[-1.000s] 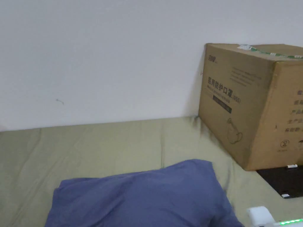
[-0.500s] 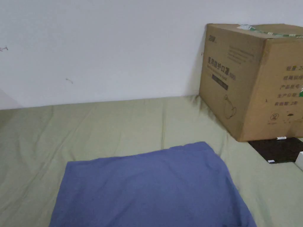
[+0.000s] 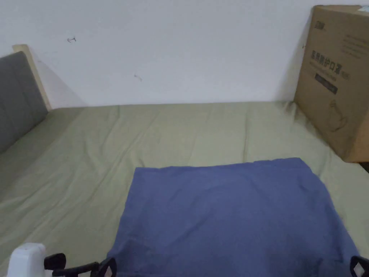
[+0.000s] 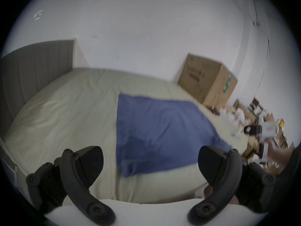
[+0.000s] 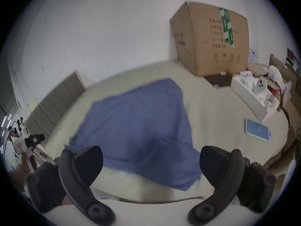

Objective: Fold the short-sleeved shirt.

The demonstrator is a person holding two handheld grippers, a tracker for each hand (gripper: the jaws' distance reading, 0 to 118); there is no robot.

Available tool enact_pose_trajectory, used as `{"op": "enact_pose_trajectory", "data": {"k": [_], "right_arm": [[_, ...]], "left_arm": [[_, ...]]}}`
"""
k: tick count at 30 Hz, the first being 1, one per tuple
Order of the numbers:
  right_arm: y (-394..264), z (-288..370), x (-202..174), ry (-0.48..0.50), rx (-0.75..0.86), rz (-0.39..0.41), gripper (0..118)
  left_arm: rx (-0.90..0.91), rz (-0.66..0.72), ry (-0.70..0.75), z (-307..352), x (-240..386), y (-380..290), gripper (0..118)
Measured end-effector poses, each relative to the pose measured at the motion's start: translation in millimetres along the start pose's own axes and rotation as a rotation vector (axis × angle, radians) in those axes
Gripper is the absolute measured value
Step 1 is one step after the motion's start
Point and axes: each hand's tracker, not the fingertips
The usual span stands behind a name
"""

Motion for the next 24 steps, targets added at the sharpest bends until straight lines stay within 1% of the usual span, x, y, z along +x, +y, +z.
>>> {"op": "enact_pose_trajectory", "data": {"k": [1,2,3,4,5,6,7,8,9,10,11,13,15,16,17,18,19,20,21,22,24], "right_arm": [[3.3,6.1,-11.0,0.022,0.072,-0.009,116],[6.3,12.9,-22.0,0.043,0.159,-0.015,115],[10.1,17.1,-28.5,0.069,0.208,-0.013,113],[13.8,22.1,-36.9,0.101,0.264,-0.014,102],[17.7,26.6,-45.3,0.13,0.304,-0.014,80],[21.2,29.7,-52.9,0.138,0.331,-0.007,43],[25.5,29.8,-57.5,0.116,0.342,0.011,5],[27.4,32.2,-63.2,0.091,0.361,0.028,5],[28.9,34.3,-66.1,0.11,0.36,0.032,5],[32.6,35.4,-67.8,0.16,0.342,0.046,5],[35.4,34.9,-68.7,0.183,0.324,0.054,5],[32.0,38.8,-74.6,0.146,0.336,0.085,5],[30.0,39.5,-74.1,0.157,0.314,0.118,5],[27.2,40.0,-74.9,0.153,0.305,0.132,5],[23.8,40.7,-76.0,0.138,0.299,0.146,5],[21.2,41.1,-76.2,0.132,0.292,0.15,5],[19.4,40.5,-74.4,0.132,0.275,0.151,5],[17.4,40.8,-73.8,0.132,0.26,0.149,5],[15.2,41.5,-73.3,0.132,0.251,0.145,5],[12.7,42.2,-73.2,0.131,0.245,0.144,5],[9.4,41.0,-71.7,0.121,0.229,0.146,5]], "left_arm": [[0.054,0.016,-0.02,7.6,7.9,4.4,113],[0.119,0.027,-0.024,16.1,20.0,10.5,102],[0.178,0.023,-0.009,22.2,28.1,14.9,81],[0.216,0.007,0.019,26.7,36.2,19.4,37],[0.23,-0.024,0.062,29.1,43.8,24.6,6],[0.237,-0.061,0.112,29.8,52.5,27.5,1],[0.24,-0.097,0.131,31.3,56.5,33.7,1],[0.198,-0.107,0.106,29.4,56.6,41.7,1],[0.115,-0.109,0.079,25.0,56.1,47.8,1],[0.035,-0.119,0.09,15.6,51.9,54.4,1],[-0.109,-0.11,0.073,5.3,47.2,59.3,1],[-0.363,-0.077,0.079,-23.0,29.8,57.4,1],[-0.416,-0.094,0.047,-43.1,17.9,41.9,2],[-0.42,-0.094,0.061,-53.0,9.8,32.4,30],[-0.407,-0.079,0.06,-61.1,1.7,24.5,79],[-0.425,-0.064,0.065,-68.4,-6.3,13.3,118],[-0.477,-0.043,0.072,-80.8,-13.1,1.9,109],[-0.42,-0.015,0.093,-87.9,-20.0,-4.9,107],[-0.441,-0.046,0.104,-101.3,-23.2,-11.9,110],[-0.474,-0.03,0.138,-103.5,-26.5,-19.2,112],[-0.49,-0.03,0.178,-120.0,-32.3,-33.4,112]]}}
